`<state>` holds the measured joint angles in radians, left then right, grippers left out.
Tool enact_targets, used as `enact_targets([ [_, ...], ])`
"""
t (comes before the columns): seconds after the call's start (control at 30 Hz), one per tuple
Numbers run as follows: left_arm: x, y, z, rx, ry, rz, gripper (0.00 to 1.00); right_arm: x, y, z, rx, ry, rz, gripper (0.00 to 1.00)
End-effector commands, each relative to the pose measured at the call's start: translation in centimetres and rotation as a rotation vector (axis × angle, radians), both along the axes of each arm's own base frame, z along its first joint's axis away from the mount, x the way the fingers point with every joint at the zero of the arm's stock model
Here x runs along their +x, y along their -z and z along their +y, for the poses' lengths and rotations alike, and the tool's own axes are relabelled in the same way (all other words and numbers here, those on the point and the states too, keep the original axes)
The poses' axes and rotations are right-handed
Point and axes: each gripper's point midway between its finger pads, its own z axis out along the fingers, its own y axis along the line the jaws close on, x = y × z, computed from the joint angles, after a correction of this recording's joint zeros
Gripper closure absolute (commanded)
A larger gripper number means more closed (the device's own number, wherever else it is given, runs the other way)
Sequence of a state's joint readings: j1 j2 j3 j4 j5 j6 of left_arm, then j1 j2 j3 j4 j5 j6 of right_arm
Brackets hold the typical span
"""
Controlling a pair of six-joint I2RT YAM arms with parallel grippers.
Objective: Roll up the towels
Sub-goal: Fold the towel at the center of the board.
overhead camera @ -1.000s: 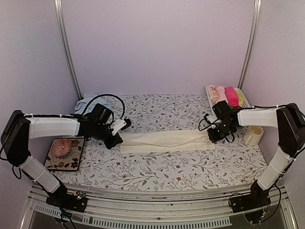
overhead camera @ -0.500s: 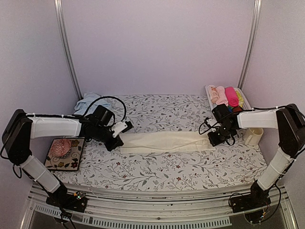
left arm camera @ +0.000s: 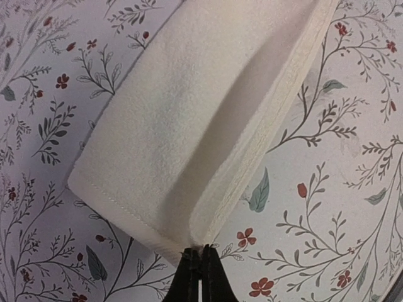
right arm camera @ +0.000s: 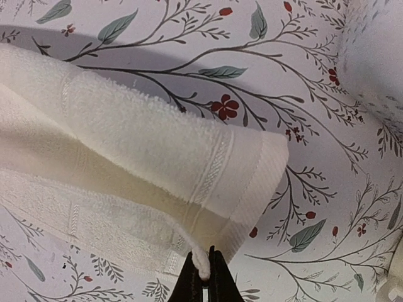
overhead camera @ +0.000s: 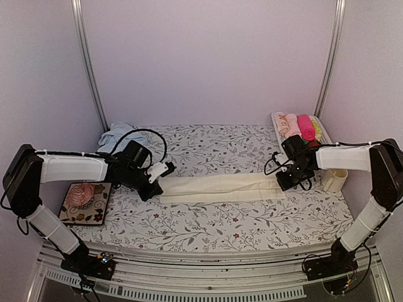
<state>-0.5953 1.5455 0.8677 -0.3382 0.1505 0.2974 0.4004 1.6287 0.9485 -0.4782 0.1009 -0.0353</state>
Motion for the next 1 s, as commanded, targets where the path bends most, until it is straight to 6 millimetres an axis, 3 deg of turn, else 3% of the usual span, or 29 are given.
enact_targets([
  [0.0, -1.2, 0.6, 0.0, 0.007, 0.010, 0.040, 1.00, 0.0, -2.2, 0.8, 0.049, -0.035, -0.063, 0.96],
  [0.37, -1.9, 0.9, -0.3, -0.013, 0.028, 0.067, 1.00, -0.8, -0.4, 0.6, 0.031, -0.040, -0.011, 0.94],
  [0.63, -0.8, 1.7, 1.5, 0.076, -0.044, 0.024, 0.96, -1.3, -0.6, 1.4, 0.066, -0.070, -0.008, 0.91],
  [0.77, -0.5, 1.6, 1.4, 0.077, -0.044, 0.018, 0.95, -1.5, -0.7, 1.8, 0.075, -0.083, -0.011, 0.90],
  [0.83, -0.6, 1.6, 1.2, 0.071, -0.040, 0.021, 0.87, -1.6, -0.8, 1.8, 0.074, -0.088, -0.014, 0.87],
  [0.97, -0.8, 1.4, 1.0, 0.060, -0.031, 0.033, 0.61, -1.6, -0.8, 1.8, 0.071, -0.086, -0.012, 0.77],
])
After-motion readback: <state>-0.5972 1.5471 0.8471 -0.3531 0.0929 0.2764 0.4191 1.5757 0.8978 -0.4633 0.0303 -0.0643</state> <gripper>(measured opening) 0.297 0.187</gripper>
